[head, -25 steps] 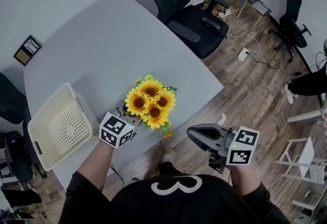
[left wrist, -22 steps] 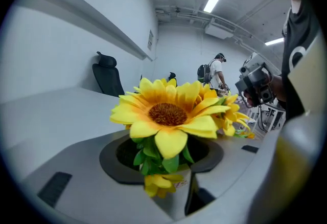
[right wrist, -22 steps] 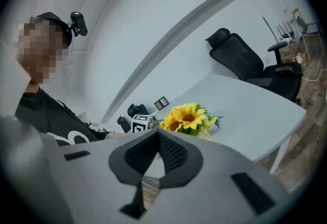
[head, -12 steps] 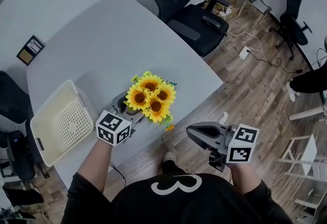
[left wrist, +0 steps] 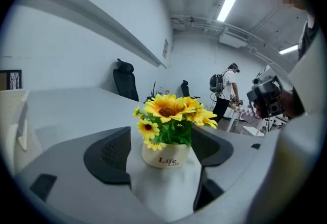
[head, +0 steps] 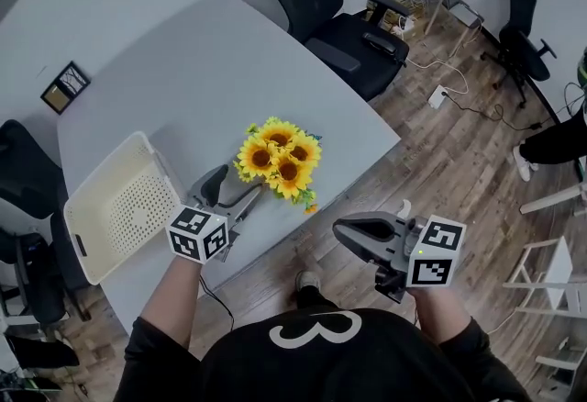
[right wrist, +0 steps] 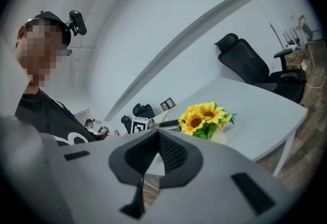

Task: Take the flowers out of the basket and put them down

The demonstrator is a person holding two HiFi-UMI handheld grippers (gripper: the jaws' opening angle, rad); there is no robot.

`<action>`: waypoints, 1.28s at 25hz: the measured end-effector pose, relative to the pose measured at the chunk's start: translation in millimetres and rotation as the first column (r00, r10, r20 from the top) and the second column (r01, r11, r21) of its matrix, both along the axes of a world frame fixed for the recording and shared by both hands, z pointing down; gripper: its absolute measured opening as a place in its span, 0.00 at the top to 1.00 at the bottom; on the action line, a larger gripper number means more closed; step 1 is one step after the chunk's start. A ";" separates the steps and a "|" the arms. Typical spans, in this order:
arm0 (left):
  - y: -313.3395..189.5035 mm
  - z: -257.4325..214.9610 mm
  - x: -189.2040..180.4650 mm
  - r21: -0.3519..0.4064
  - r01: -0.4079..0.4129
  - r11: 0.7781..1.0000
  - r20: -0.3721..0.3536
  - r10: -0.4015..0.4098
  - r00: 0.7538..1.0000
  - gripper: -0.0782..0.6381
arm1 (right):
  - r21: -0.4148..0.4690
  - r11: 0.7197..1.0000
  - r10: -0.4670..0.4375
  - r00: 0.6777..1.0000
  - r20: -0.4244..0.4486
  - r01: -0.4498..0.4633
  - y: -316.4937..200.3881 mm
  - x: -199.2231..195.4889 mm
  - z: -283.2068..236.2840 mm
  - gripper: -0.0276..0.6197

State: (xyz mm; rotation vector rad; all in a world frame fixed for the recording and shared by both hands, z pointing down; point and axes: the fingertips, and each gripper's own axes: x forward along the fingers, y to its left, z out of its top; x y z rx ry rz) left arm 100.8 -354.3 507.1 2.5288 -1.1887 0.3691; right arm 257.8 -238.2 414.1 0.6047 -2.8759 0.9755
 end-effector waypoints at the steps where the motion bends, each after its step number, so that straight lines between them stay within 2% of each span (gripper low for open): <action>1: 6.6 -4.3 -2.3 -0.002 0.005 1.000 -0.008 -0.005 1.000 0.39 | 0.004 1.000 0.004 1.000 0.003 -0.004 3.7 -2.2 -3.1 0.95; 4: 29.2 -28.5 -7.2 0.009 0.019 1.000 -0.064 -0.018 0.998 0.39 | 0.015 1.000 0.008 1.000 0.015 -0.008 20.3 -10.8 -12.4 0.95; 8: 70.0 -74.4 -5.5 0.033 -0.008 0.999 -0.160 0.013 0.987 0.39 | 0.061 0.998 -0.001 1.000 0.024 -0.001 50.5 -28.4 -30.3 0.95; 12: 119.5 -121.8 -2.6 0.086 -0.044 0.995 -0.194 0.060 0.979 0.41 | 0.107 0.994 0.012 0.999 0.031 -0.016 81.0 -45.7 -51.7 0.95; 14: 146.7 -144.4 -2.2 0.108 -0.073 0.992 -0.217 0.095 0.972 0.47 | 0.131 0.991 0.026 0.999 0.035 -0.031 95.9 -53.7 -63.2 0.95; 16: 175.6 -166.8 -1.6 0.131 -0.111 0.985 -0.241 0.141 0.960 0.62 | 0.152 0.987 0.041 0.999 0.032 -0.046 110.8 -60.7 -72.2 0.95; 17: 190.4 -178.1 -1.4 0.145 -0.131 0.981 -0.251 0.164 0.954 0.66 | 0.162 0.985 0.048 0.998 0.029 -0.052 119.2 -64.0 -75.7 0.95; 19: 221.0 -198.9 -1.5 0.177 -0.167 0.970 -0.255 0.209 0.944 0.70 | 0.177 0.982 0.058 0.998 0.024 -0.061 138.6 -70.5 -80.6 0.95; 22: 267.2 -221.8 0.4 0.223 -0.233 0.947 -0.233 0.284 0.930 0.84 | 0.195 0.979 0.063 0.998 0.019 -0.066 167.7 -79.0 -86.2 0.95; 25: 308.9 -233.1 4.5 0.249 -0.303 0.920 -0.206 0.356 0.911 0.87 | 0.214 0.974 0.073 0.997 0.024 -0.076 189.7 -88.5 -94.2 0.95; 28: 345.4 -228.8 6.4 0.245 -0.367 0.897 -0.198 0.417 0.887 0.87 | 0.235 0.969 0.080 0.997 0.020 -0.082 211.7 -99.7 -98.0 0.95; 30: 363.3 -221.7 5.1 0.223 -0.383 0.897 -0.216 0.428 0.878 0.87 | 0.246 0.966 0.075 0.997 0.008 -0.075 227.7 -107.2 -96.5 0.95; 32: 374.4 -213.9 1.9 0.202 -0.379 0.903 -0.222 0.419 0.880 0.87 | 0.252 0.966 0.066 0.998 -0.006 -0.062 241.9 -114.6 -94.6 0.95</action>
